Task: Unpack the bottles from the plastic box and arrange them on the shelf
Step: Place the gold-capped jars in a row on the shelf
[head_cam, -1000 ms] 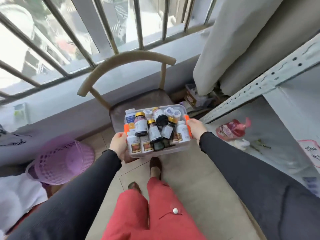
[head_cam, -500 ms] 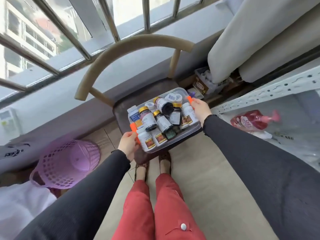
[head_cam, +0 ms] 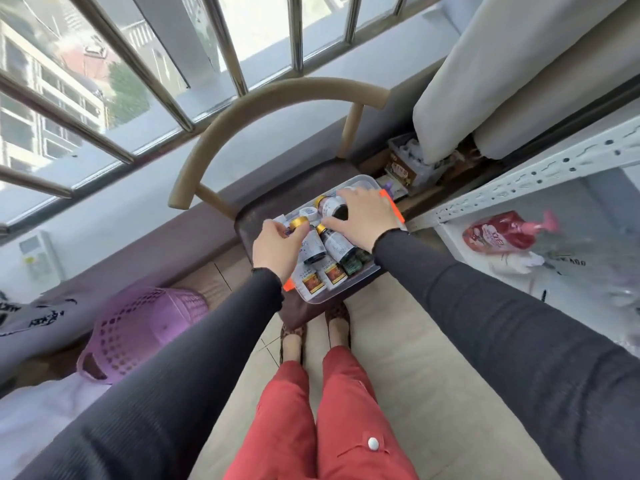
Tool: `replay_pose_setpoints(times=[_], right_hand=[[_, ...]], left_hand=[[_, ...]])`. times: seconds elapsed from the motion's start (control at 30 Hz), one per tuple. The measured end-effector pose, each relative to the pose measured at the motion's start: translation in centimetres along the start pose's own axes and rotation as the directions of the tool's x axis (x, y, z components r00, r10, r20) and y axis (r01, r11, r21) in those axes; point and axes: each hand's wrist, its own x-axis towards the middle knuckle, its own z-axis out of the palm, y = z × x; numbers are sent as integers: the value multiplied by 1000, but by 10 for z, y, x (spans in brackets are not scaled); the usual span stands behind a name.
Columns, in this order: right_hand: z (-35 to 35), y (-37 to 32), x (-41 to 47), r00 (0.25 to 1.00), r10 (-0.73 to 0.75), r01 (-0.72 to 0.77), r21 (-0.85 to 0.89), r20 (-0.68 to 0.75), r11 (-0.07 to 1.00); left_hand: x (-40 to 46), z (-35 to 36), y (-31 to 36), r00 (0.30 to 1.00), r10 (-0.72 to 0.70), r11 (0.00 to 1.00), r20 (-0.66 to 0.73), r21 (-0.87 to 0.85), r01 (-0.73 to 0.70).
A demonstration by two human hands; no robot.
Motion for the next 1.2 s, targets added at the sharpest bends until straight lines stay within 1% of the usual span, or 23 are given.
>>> replay_pose_setpoints(times=[0.03,0.1,0.2,0.27,0.33,0.37,0.4,0.43,0.47,0.5,0.53,0.57,0.6,0.67,0.73,0.83,0.9,0.97,1.0,1.03,1.07,1.13,1.2], right_hand=[[5,-3,2,1000,6,-5,-57,17,998],[11,-5,6,999,34,-33,-123,3,992],[16,-6,9,995,98,-97,-83,-2,992],[15,-5,5,990,140,-139,42,-15,989],[6,0,-7,978,208,-197,280,-8,940],[-1,4,-16,967,255,-235,467,21,852],[-10,8,-27,952,298,-269,667,73,695],[-19,13,-39,936,326,-283,829,130,482],[-30,17,-54,924,338,-271,929,178,251],[-42,21,-71,921,329,-234,971,208,40],[-55,26,-88,925,313,-184,974,218,-134],[-68,32,-107,928,304,-137,956,215,-258],[-82,39,-128,936,292,-84,929,198,-361],[-109,57,-174,955,272,28,879,117,-477],[-135,76,-222,964,266,125,871,7,-475],[-170,108,-286,943,314,229,903,-113,-363],[-190,131,-321,913,373,285,914,-167,-289],[-205,162,-348,860,469,351,901,-202,-256],[-213,178,-359,830,513,389,886,-219,-251],[-220,197,-369,807,540,428,867,-239,-255],[-228,217,-377,793,552,464,844,-258,-271],[-243,260,-388,778,564,502,814,-278,-292],[-254,304,-394,748,603,503,830,-279,-240]], left_hand=[[0,2,7,999,-3,999,53,38,1],[3,5,10,996,7,993,87,114,-17],[8,7,11,997,-6,976,75,217,-10],[7,5,16,997,-10,965,83,264,-13],[-1,0,24,997,5,969,83,246,-26],[-8,-3,30,996,23,977,83,211,-40],[-14,-7,35,995,47,985,90,159,-61],[-21,-10,41,991,80,991,106,97,-91],[-29,-13,49,984,113,993,135,26,-117],[-39,-17,61,974,139,990,177,-56,-131],[-50,-18,74,959,163,981,230,-138,-134],[-64,-19,89,939,192,968,286,-214,-132],[-79,-17,105,912,229,951,340,-279,-134],[-115,-11,143,834,317,917,452,-370,-148],[-151,0,179,731,413,889,543,-414,-195],[-203,24,229,545,537,838,644,-481,-258],[-236,46,260,426,595,803,682,-514,-300],[-267,74,290,300,639,764,708,-542,-350],[-280,90,304,251,658,743,709,-560,-365],[-292,106,319,221,676,724,703,-578,-377],[-304,124,334,208,689,710,694,-590,-384],[-321,162,363,208,697,705,686,-603,-373],[-331,200,390,227,694,706,683,-585,-398]])
